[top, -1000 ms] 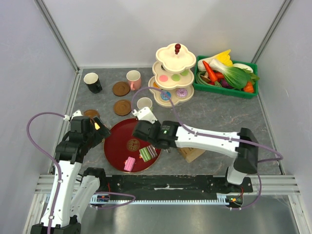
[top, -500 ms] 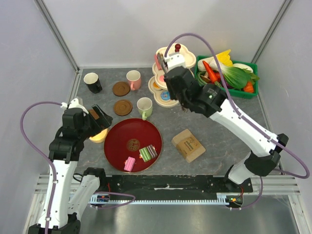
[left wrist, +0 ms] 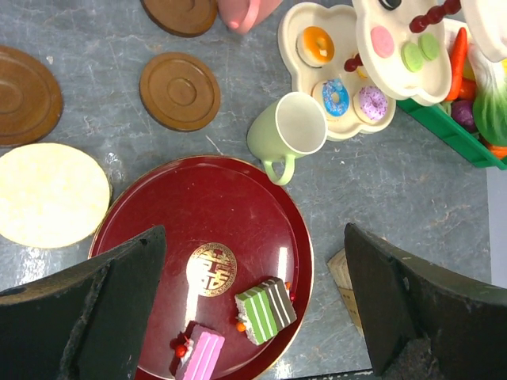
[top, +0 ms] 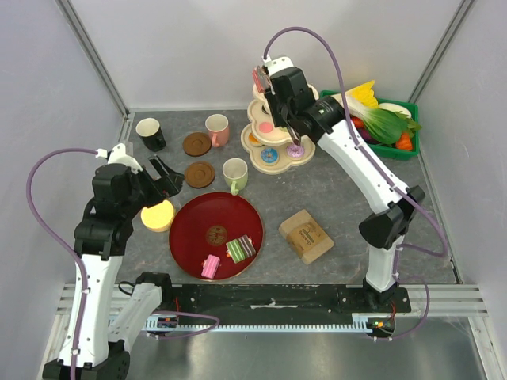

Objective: Serve the afternoon tea

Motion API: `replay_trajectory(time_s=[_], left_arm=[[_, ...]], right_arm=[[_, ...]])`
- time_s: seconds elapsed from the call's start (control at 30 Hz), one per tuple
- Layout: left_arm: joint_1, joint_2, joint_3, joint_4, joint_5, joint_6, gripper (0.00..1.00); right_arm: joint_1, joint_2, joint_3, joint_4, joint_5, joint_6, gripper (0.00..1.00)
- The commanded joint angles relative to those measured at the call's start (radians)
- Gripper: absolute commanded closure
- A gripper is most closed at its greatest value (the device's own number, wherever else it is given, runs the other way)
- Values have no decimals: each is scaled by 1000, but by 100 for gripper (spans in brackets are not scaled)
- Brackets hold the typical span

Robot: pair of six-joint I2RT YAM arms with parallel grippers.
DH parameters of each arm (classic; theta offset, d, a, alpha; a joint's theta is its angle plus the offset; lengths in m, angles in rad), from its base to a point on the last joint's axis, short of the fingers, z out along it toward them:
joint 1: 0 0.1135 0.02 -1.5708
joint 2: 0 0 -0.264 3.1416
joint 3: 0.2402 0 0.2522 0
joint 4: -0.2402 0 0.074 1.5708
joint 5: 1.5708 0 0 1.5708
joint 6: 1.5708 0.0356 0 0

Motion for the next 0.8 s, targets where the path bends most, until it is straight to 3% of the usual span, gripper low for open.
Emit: replay_trajectory(time_s=[0.0,0.27,0.53,0.77], left_arm=[[-4,-14,28,53,26,65,1],[-3,-31,5,53,23,70,1],[-3,-33,-1,53,23,65,1],[-3,-34,-3,50,27,62,1]], right_arm=[[-35,50,103,15,-18,-43,62],[-66,102,85,10,-56,-47,60],[-68,97,89,9,-74,-50,47],[-68,82,92,2,-47,-48,42]])
